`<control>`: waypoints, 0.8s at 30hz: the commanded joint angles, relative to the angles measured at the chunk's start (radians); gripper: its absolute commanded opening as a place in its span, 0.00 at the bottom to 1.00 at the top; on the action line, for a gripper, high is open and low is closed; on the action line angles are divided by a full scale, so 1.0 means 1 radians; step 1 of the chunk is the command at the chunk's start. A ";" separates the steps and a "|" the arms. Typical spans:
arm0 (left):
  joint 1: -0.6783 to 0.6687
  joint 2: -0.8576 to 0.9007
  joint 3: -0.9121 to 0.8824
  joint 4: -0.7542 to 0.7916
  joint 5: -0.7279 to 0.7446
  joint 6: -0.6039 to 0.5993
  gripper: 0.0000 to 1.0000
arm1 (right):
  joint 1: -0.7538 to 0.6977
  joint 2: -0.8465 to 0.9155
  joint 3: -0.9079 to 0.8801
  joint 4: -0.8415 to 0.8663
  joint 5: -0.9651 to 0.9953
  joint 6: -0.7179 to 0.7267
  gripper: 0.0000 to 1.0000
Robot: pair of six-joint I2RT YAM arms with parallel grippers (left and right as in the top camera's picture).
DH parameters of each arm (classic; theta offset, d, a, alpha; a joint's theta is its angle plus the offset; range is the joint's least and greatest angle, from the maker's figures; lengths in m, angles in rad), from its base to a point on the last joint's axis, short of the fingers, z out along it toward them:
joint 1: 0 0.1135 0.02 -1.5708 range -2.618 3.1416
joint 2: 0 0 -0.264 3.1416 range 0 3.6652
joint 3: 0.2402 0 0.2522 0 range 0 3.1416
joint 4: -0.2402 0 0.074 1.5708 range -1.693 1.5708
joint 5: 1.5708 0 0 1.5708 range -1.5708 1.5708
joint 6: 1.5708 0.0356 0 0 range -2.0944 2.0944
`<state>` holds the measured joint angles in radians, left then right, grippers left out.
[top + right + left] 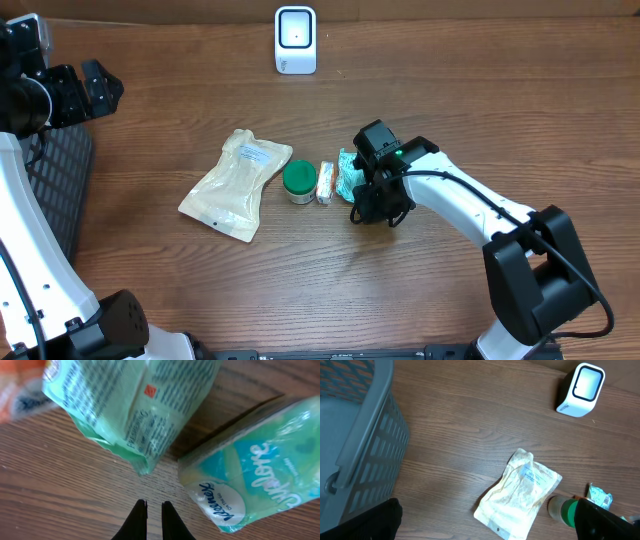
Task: Scan the item barcode
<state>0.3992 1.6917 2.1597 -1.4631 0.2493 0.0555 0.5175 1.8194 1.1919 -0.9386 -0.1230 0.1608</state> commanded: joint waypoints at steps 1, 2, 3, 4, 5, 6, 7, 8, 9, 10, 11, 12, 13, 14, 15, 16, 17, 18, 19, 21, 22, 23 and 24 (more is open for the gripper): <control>-0.007 0.003 0.003 0.000 -0.005 0.012 1.00 | 0.000 0.006 -0.017 0.004 0.011 -0.033 0.08; -0.007 0.003 0.003 0.000 -0.006 0.012 1.00 | 0.000 0.007 -0.021 0.011 0.010 -0.033 0.08; -0.007 0.003 0.003 0.000 -0.005 0.012 1.00 | -0.001 0.007 -0.027 0.023 0.011 -0.032 0.08; -0.007 0.003 0.003 0.000 -0.005 0.012 1.00 | -0.003 0.007 -0.034 0.035 0.011 -0.032 0.08; -0.007 0.003 0.003 0.000 -0.006 0.012 1.00 | -0.003 0.007 -0.043 0.052 0.015 -0.032 0.09; -0.007 0.003 0.003 0.000 -0.006 0.012 1.00 | -0.002 0.007 -0.051 0.065 0.021 -0.032 0.09; -0.007 0.003 0.003 0.001 -0.005 0.012 1.00 | -0.003 0.007 -0.060 0.080 0.034 -0.031 0.09; -0.007 0.003 0.003 0.000 -0.006 0.012 1.00 | -0.003 0.007 -0.066 0.091 0.044 -0.031 0.10; -0.007 0.003 0.003 0.000 -0.006 0.012 1.00 | -0.003 0.007 -0.072 0.103 0.059 -0.020 0.10; -0.007 0.003 0.003 0.000 -0.006 0.012 1.00 | -0.003 0.007 -0.074 0.113 0.086 0.006 0.10; -0.007 0.003 0.003 0.000 -0.006 0.012 1.00 | -0.003 0.007 -0.073 0.123 0.116 0.034 0.10; -0.007 0.003 0.003 0.000 -0.005 0.012 1.00 | -0.003 0.007 -0.073 0.133 0.143 0.060 0.10; -0.007 0.003 0.003 0.000 -0.005 0.012 1.00 | -0.005 0.007 -0.072 0.146 0.171 0.093 0.10; -0.007 0.003 0.003 0.000 -0.006 0.012 1.00 | -0.010 0.007 -0.072 0.160 0.187 0.128 0.10; -0.007 0.003 0.003 0.000 -0.005 0.012 1.00 | -0.018 0.007 -0.071 0.175 0.190 0.153 0.10; -0.007 0.003 0.003 0.000 -0.005 0.012 1.00 | -0.031 0.007 -0.069 0.189 0.189 0.175 0.10; -0.007 0.003 0.003 0.000 -0.005 0.012 0.99 | -0.044 0.007 -0.065 0.198 0.189 0.200 0.10; -0.007 0.003 0.003 0.000 -0.005 0.012 1.00 | -0.057 0.007 -0.060 0.206 0.188 0.219 0.10; -0.007 0.003 0.003 0.000 -0.005 0.012 1.00 | -0.076 0.007 -0.051 0.216 0.188 0.248 0.11; -0.007 0.003 0.003 0.000 -0.006 0.012 1.00 | -0.109 0.007 -0.040 0.233 0.189 0.298 0.19; -0.007 0.003 0.003 0.000 -0.006 0.012 1.00 | -0.130 0.007 -0.035 0.244 0.189 0.335 0.20; -0.007 0.003 0.003 0.000 -0.006 0.012 1.00 | -0.150 0.007 -0.035 0.250 0.190 0.369 0.20; -0.007 0.003 0.003 0.000 -0.006 0.012 1.00 | -0.176 0.007 -0.035 0.253 0.189 0.412 0.20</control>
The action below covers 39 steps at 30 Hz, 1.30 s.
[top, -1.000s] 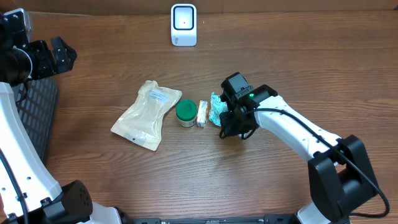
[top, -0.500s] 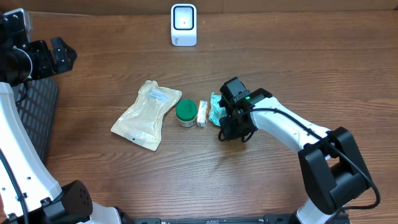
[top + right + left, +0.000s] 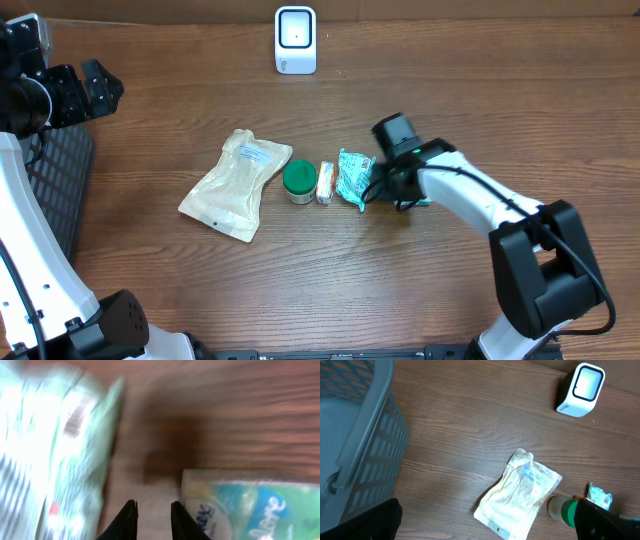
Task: Scan the item barcode
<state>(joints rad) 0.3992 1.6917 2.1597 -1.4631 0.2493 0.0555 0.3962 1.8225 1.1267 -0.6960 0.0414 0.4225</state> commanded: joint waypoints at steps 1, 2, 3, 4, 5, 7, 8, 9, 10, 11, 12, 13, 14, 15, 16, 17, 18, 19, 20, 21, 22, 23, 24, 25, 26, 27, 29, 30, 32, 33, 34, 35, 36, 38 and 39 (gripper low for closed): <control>-0.007 0.003 0.003 0.001 -0.005 0.012 1.00 | -0.083 0.004 0.030 0.011 0.021 0.183 0.20; -0.007 0.003 0.003 0.000 -0.006 0.012 1.00 | -0.108 0.004 0.030 0.014 0.006 0.188 0.20; -0.007 0.003 0.003 0.000 -0.006 0.012 1.00 | -0.130 0.004 0.031 0.021 -0.021 0.183 0.20; -0.007 0.003 0.003 0.000 -0.005 0.012 1.00 | -0.157 0.004 0.034 0.027 -0.071 0.156 0.20; -0.007 0.003 0.003 0.000 -0.006 0.012 1.00 | -0.184 0.004 0.044 0.030 -0.135 0.103 0.20; -0.007 0.003 0.003 0.000 -0.005 0.012 1.00 | -0.218 0.002 0.072 0.014 -0.219 0.028 0.20; -0.007 0.003 0.003 0.000 -0.006 0.012 1.00 | -0.238 -0.001 0.100 -0.014 -0.257 -0.003 0.21; -0.007 0.003 0.003 0.000 -0.006 0.012 1.00 | -0.253 -0.004 0.124 -0.042 -0.279 -0.021 0.24; -0.007 0.003 0.003 0.000 -0.006 0.012 1.00 | -0.273 -0.007 0.163 -0.087 -0.297 -0.037 0.26; -0.007 0.003 0.003 0.000 -0.005 0.012 1.00 | -0.294 -0.008 0.203 -0.143 -0.298 -0.040 0.28; -0.007 0.003 0.003 0.000 -0.005 0.012 1.00 | -0.314 -0.008 0.237 -0.188 -0.298 -0.059 0.31; -0.007 0.003 0.003 0.001 -0.006 0.012 1.00 | -0.348 -0.008 0.278 -0.260 -0.297 -0.091 0.39; -0.007 0.003 0.003 0.001 -0.005 0.012 1.00 | -0.370 -0.008 0.288 -0.293 -0.298 -0.105 0.44; -0.007 0.003 0.003 0.001 -0.005 0.012 1.00 | -0.397 -0.008 0.288 -0.323 -0.297 -0.126 0.47; -0.007 0.003 0.003 0.000 -0.006 0.012 1.00 | -0.427 -0.004 0.280 -0.352 -0.297 -0.160 0.48; -0.007 0.003 0.003 0.000 -0.006 0.012 1.00 | -0.450 -0.002 0.267 -0.371 -0.297 -0.183 0.48; -0.007 0.003 0.003 0.000 -0.005 0.012 1.00 | -0.465 0.000 0.252 -0.377 -0.297 -0.200 0.48; -0.007 0.003 0.003 0.000 -0.006 0.012 1.00 | -0.478 0.000 0.235 -0.378 -0.297 -0.218 0.49; -0.007 0.003 0.003 0.000 -0.006 0.012 1.00 | -0.488 0.000 0.216 -0.377 -0.295 -0.220 0.50; -0.007 0.003 0.003 0.001 -0.006 0.012 1.00 | -0.493 0.000 0.201 -0.374 -0.293 -0.219 0.50; -0.007 0.003 0.003 0.000 -0.005 0.012 1.00 | -0.496 0.000 0.188 -0.371 -0.293 -0.220 0.50; -0.007 0.003 0.003 0.000 -0.005 0.012 1.00 | -0.498 0.000 0.164 -0.360 -0.294 -0.219 0.50; -0.007 0.003 0.003 0.000 -0.005 0.012 1.00 | -0.498 0.000 0.146 -0.351 -0.294 -0.219 0.50; -0.007 0.003 0.003 0.000 -0.006 0.012 1.00 | -0.498 0.000 0.127 -0.340 -0.294 -0.219 0.50; -0.007 0.003 0.003 0.000 -0.005 0.012 1.00 | -0.498 0.000 0.111 -0.332 -0.294 -0.219 0.50; -0.007 0.003 0.003 0.000 -0.006 0.012 1.00 | -0.497 0.000 0.090 -0.322 -0.297 -0.219 0.50; -0.007 0.003 0.003 0.000 -0.006 0.012 1.00 | -0.497 0.000 0.066 -0.312 -0.318 -0.219 0.49; -0.007 0.003 0.003 0.000 -0.005 0.012 1.00 | -0.497 0.000 0.056 -0.308 -0.326 -0.218 0.49; -0.007 0.003 0.003 0.000 -0.005 0.012 1.00 | -0.497 0.000 0.042 -0.298 -0.351 -0.218 0.45; -0.007 0.003 0.003 0.000 -0.006 0.012 1.00 | -0.497 0.000 0.034 -0.291 -0.367 -0.219 0.44; -0.007 0.003 0.003 0.001 -0.006 0.012 0.99 | -0.497 0.000 0.026 -0.281 -0.380 -0.219 0.44; -0.007 0.003 0.003 0.000 -0.006 0.012 1.00 | -0.497 0.000 0.018 -0.273 -0.388 -0.219 0.43; -0.007 0.003 0.003 0.000 -0.005 0.012 1.00 | -0.497 0.000 0.008 -0.262 -0.388 -0.219 0.43; -0.007 0.003 0.003 0.000 -0.005 0.012 1.00 | -0.497 0.000 -0.018 -0.230 -0.388 -0.219 0.42; -0.007 0.003 0.003 0.000 -0.005 0.012 1.00 | -0.497 0.000 -0.030 -0.214 -0.388 -0.219 0.42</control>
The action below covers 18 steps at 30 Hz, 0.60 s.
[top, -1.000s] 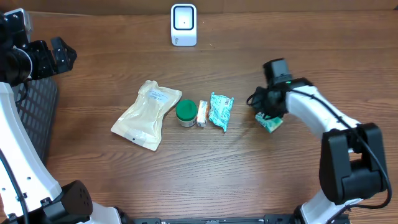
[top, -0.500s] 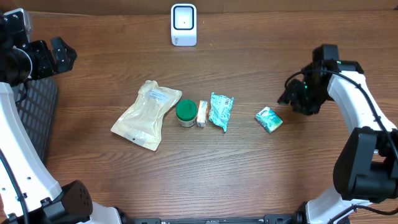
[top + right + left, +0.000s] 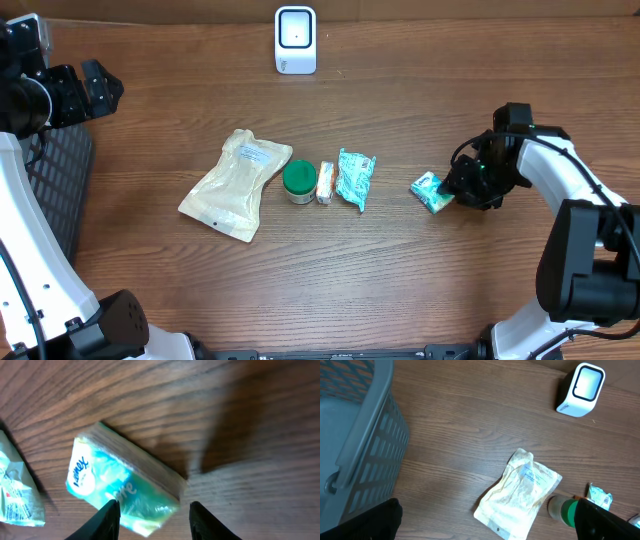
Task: Scan the item barcode
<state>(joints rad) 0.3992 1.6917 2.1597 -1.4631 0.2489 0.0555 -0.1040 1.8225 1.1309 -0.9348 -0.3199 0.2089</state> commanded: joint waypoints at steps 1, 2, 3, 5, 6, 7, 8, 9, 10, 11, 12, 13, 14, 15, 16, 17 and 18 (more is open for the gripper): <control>-0.007 0.003 0.003 0.000 -0.005 0.012 1.00 | 0.003 0.000 -0.049 0.045 -0.027 -0.005 0.41; -0.007 0.003 0.003 0.000 -0.005 0.012 1.00 | 0.003 0.000 -0.063 0.063 -0.026 -0.005 0.40; -0.007 0.003 0.003 0.000 -0.005 0.012 1.00 | 0.003 0.000 -0.076 0.080 -0.026 -0.005 0.40; -0.007 0.003 0.003 0.001 -0.005 0.012 1.00 | 0.003 0.000 -0.101 0.112 -0.026 -0.004 0.34; -0.007 0.003 0.003 0.000 -0.005 0.012 0.99 | 0.003 0.000 -0.107 0.118 -0.027 -0.004 0.31; -0.007 0.003 0.003 0.000 -0.005 0.012 1.00 | 0.003 0.000 -0.111 0.122 -0.027 -0.004 0.26; -0.007 0.003 0.003 0.000 -0.005 0.012 1.00 | 0.003 0.000 -0.111 0.122 -0.026 -0.005 0.22; -0.007 0.003 0.003 0.000 -0.005 0.012 1.00 | 0.003 0.000 -0.111 0.122 -0.026 -0.005 0.18; -0.007 0.003 0.003 0.000 -0.005 0.012 1.00 | 0.003 0.000 -0.111 0.124 -0.026 -0.005 0.14; -0.007 0.003 0.003 0.000 -0.005 0.012 1.00 | 0.003 0.000 -0.111 0.127 -0.026 -0.005 0.10; -0.007 0.003 0.003 0.000 -0.005 0.012 1.00 | 0.003 -0.001 -0.111 0.130 -0.026 -0.005 0.07; -0.007 0.003 0.003 0.000 -0.005 0.012 1.00 | 0.003 -0.001 -0.111 0.134 -0.026 -0.005 0.04; -0.007 0.003 0.003 0.000 -0.005 0.012 1.00 | 0.003 -0.001 -0.110 0.137 -0.027 -0.005 0.04; -0.007 0.003 0.003 0.000 -0.005 0.012 1.00 | 0.003 -0.001 -0.107 0.135 -0.027 -0.005 0.04; -0.007 0.003 0.003 0.000 -0.005 0.012 1.00 | 0.003 -0.001 -0.102 0.128 -0.035 -0.005 0.04; -0.007 0.003 0.003 0.000 -0.005 0.012 1.00 | 0.003 -0.001 -0.094 0.115 -0.048 -0.005 0.04; -0.007 0.003 0.003 0.000 -0.005 0.012 1.00 | 0.003 -0.001 -0.085 0.102 -0.060 -0.006 0.04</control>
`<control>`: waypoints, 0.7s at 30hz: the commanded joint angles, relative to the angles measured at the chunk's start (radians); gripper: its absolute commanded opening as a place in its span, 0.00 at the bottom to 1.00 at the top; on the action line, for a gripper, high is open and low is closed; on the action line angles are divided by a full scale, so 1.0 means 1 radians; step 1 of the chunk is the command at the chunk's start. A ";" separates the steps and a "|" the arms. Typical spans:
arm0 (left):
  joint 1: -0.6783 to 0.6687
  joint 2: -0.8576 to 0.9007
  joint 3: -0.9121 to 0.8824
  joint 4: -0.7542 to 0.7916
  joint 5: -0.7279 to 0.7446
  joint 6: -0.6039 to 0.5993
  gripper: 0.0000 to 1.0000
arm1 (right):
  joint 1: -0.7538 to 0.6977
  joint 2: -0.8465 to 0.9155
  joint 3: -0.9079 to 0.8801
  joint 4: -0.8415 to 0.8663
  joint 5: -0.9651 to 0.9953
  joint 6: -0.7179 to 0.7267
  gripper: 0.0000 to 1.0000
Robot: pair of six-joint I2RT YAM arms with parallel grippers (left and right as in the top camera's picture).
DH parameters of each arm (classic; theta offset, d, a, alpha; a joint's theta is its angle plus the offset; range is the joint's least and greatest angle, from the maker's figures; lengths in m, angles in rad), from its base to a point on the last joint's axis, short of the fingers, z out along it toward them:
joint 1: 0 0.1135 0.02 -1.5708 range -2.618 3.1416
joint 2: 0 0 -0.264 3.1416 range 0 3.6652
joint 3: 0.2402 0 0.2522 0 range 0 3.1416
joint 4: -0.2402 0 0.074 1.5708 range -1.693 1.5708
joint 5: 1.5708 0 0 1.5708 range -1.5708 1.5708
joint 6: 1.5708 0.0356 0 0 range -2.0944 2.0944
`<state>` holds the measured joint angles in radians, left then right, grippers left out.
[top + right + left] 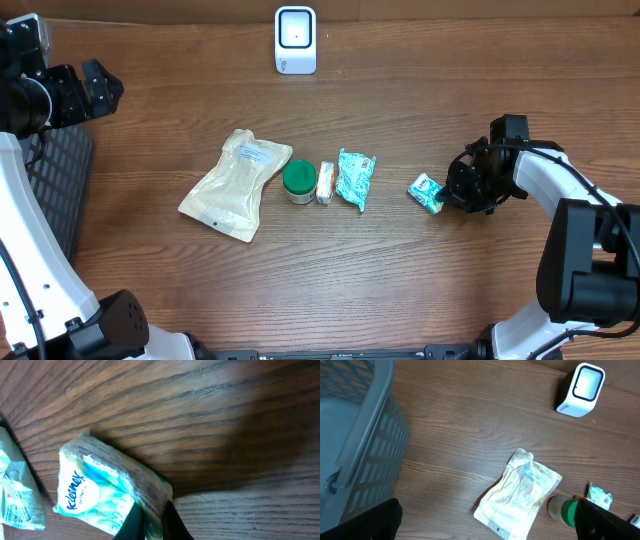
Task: Scan the item barcode
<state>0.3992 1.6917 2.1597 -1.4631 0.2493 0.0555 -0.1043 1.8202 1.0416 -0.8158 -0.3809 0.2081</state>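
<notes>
A teal Kleenex tissue pack (426, 192) lies on the wooden table at the right; in the right wrist view the tissue pack (107, 492) has its near corner pinched between the fingers. My right gripper (150, 522) is shut on that corner, and overhead the right gripper (452, 193) sits just right of the pack. The white barcode scanner (296, 39) stands at the far edge of the table, also seen as the scanner (581, 389) from the left wrist. My left gripper (485, 520) hovers high at the left, its fingers wide apart with nothing between them.
A beige pouch (236, 184), a green-lidded jar (299, 181), a small bar (325, 183) and a green wrapper packet (354, 178) lie in a row mid-table. A grey basket (355, 435) stands at the left edge.
My right gripper's fingers stood apart beside the tissue pack; now they are shut on its corner. The pack has shifted slightly left. The left arm has not moved.
My right gripper was shut beside the green packet and tissue pack mid-table. Then the pack sat a little right of the packet. Later the pack lay far right with the gripper open next to it. Now the gripper is shut on it.
</notes>
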 commanded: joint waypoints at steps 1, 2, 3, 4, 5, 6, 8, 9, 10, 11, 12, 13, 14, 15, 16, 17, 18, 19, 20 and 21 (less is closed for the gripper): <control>-0.007 0.003 0.003 0.001 -0.006 0.012 1.00 | 0.004 -0.001 0.016 -0.035 -0.017 -0.005 0.04; -0.007 0.003 0.003 0.000 -0.005 0.012 1.00 | 0.004 -0.005 0.029 -0.054 -0.042 -0.009 0.04; -0.007 0.003 0.003 0.001 -0.005 0.012 1.00 | 0.004 -0.009 0.041 -0.070 -0.064 -0.018 0.04; -0.007 0.003 0.003 0.000 -0.006 0.012 1.00 | 0.004 -0.016 0.055 -0.087 -0.095 -0.028 0.04; -0.007 0.003 0.003 0.000 -0.006 0.012 1.00 | 0.004 -0.023 0.066 -0.099 -0.112 -0.027 0.04; -0.007 0.003 0.003 0.001 -0.006 0.012 1.00 | 0.004 -0.032 0.076 -0.110 -0.129 -0.025 0.04; -0.007 0.003 0.003 0.000 -0.006 0.012 1.00 | 0.004 -0.047 0.085 -0.119 -0.136 0.031 0.04; -0.007 0.003 0.003 0.000 -0.006 0.012 1.00 | 0.004 -0.052 0.085 -0.119 -0.136 0.088 0.04; -0.007 0.003 0.003 0.001 -0.005 0.012 1.00 | 0.004 -0.053 0.085 -0.118 -0.135 0.127 0.04; -0.007 0.003 0.003 0.000 -0.006 0.012 1.00 | 0.005 -0.053 0.085 -0.116 -0.132 0.167 0.04; -0.007 0.003 0.003 0.000 -0.006 0.012 1.00 | 0.008 -0.053 0.083 -0.108 -0.126 0.192 0.04; -0.007 0.003 0.003 0.000 -0.006 0.012 1.00 | 0.014 -0.053 0.082 -0.100 -0.108 0.216 0.04; -0.007 0.003 0.003 0.000 -0.005 0.012 1.00 | 0.024 -0.053 0.082 -0.095 -0.084 0.238 0.04; -0.007 0.003 0.003 0.000 -0.006 0.012 1.00 | 0.034 -0.053 0.082 -0.094 -0.067 0.251 0.04; -0.007 0.003 0.003 0.000 -0.006 0.012 1.00 | 0.048 -0.053 0.082 -0.093 -0.049 0.269 0.04; -0.007 0.003 0.003 0.000 -0.006 0.012 1.00 | 0.063 -0.053 0.082 -0.092 -0.038 0.279 0.05; -0.007 0.003 0.003 0.000 -0.005 0.012 1.00 | 0.084 -0.053 0.082 -0.086 -0.036 0.283 0.09; -0.007 0.003 0.003 0.000 -0.005 0.012 1.00 | 0.098 -0.053 0.082 -0.082 -0.036 0.283 0.14; -0.007 0.003 0.003 0.000 -0.005 0.012 1.00 | 0.120 -0.053 0.088 -0.086 -0.035 0.270 0.18; -0.007 0.003 0.003 0.000 -0.006 0.012 1.00 | 0.135 -0.053 0.096 -0.097 -0.035 0.242 0.21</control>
<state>0.3992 1.6917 2.1597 -1.4631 0.2493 0.0555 -0.0147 1.7962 1.1019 -0.9070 -0.4366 0.4473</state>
